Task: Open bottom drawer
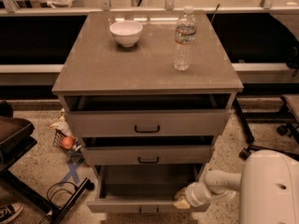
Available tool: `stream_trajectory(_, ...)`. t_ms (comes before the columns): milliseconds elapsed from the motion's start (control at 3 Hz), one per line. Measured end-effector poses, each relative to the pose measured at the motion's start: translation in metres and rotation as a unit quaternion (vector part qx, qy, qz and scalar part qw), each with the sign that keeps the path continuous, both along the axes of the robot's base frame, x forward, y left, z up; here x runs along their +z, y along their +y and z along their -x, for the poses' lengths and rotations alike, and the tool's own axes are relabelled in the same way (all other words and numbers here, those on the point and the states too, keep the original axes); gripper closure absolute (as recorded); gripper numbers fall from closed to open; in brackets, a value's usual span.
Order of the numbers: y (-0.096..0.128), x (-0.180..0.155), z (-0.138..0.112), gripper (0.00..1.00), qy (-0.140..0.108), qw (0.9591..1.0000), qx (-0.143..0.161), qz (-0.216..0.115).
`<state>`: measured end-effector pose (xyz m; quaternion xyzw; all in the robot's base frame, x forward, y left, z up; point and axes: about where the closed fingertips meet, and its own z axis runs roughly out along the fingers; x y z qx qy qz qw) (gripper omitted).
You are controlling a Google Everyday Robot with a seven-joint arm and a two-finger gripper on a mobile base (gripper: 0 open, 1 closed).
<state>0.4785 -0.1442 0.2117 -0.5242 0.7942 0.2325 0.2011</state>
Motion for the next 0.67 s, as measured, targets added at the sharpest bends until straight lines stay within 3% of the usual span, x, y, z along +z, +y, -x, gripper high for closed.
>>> stream_trajectory(333, 0.0, 0.0, 0.0, 1.0, 0.0, 1.0, 0.0, 0.0)
stream_trajectory(667, 0.001, 0.005, 0.023, 1.0, 0.017, 0.9997, 0.018, 0.003)
